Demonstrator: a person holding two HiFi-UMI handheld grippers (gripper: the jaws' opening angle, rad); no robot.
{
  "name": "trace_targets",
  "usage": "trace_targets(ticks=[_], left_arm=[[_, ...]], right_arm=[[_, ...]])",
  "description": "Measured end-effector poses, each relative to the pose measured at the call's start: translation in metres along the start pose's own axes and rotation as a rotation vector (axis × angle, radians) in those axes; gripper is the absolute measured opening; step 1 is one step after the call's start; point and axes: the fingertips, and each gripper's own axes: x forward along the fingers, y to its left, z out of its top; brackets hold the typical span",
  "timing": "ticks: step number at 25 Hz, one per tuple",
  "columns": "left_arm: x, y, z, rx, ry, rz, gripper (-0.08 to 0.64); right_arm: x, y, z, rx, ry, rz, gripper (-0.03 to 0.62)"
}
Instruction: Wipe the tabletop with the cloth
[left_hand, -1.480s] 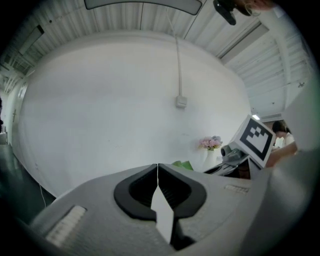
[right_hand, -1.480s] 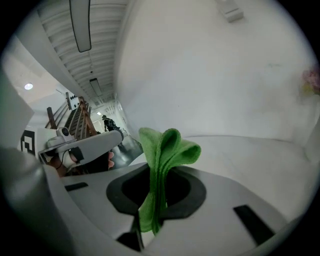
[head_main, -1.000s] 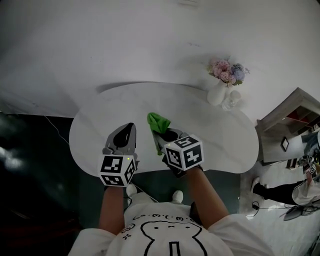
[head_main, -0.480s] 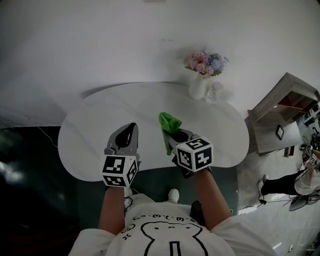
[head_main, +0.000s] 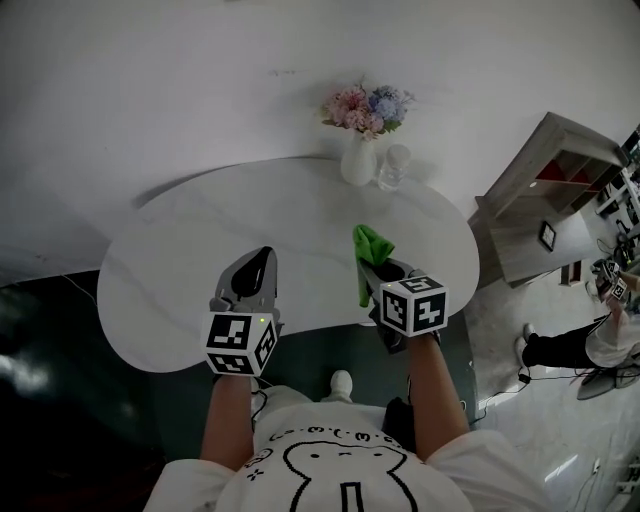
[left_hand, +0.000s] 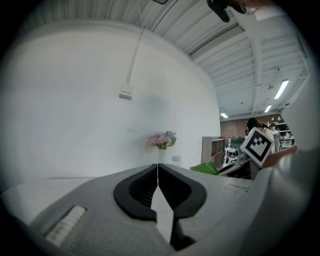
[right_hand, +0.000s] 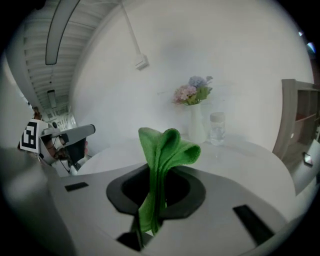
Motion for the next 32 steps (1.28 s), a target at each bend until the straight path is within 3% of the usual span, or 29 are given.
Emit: trace_targets(ticks=[12,24,27,32], left_arm=[[0.03,-0.047,-0.022,-0.026,0.045,-0.07,0.018],[0.048,-0.077,-0.042,-0.037,0.09,-0.092,0.018],[0.051,-0.082,-0.045,-0.033,0.1,-0.093,0.018],[0.054,-0.08,-0.048,-0.024,0.114,-0.08,0.018]], right_arm=[[-0.057,-0.123,-0.053,0.166,0.055,-0.282,0.046],[-0.097,-0.201,-0.107,0.302,0.137,-0.462,0.046],[-0.095,-0.216,-0.115,0.298,0.171,-0.485,0.046],[-0.081,-0.239,-0.124,0.197,0.294,-0.535,0.046]])
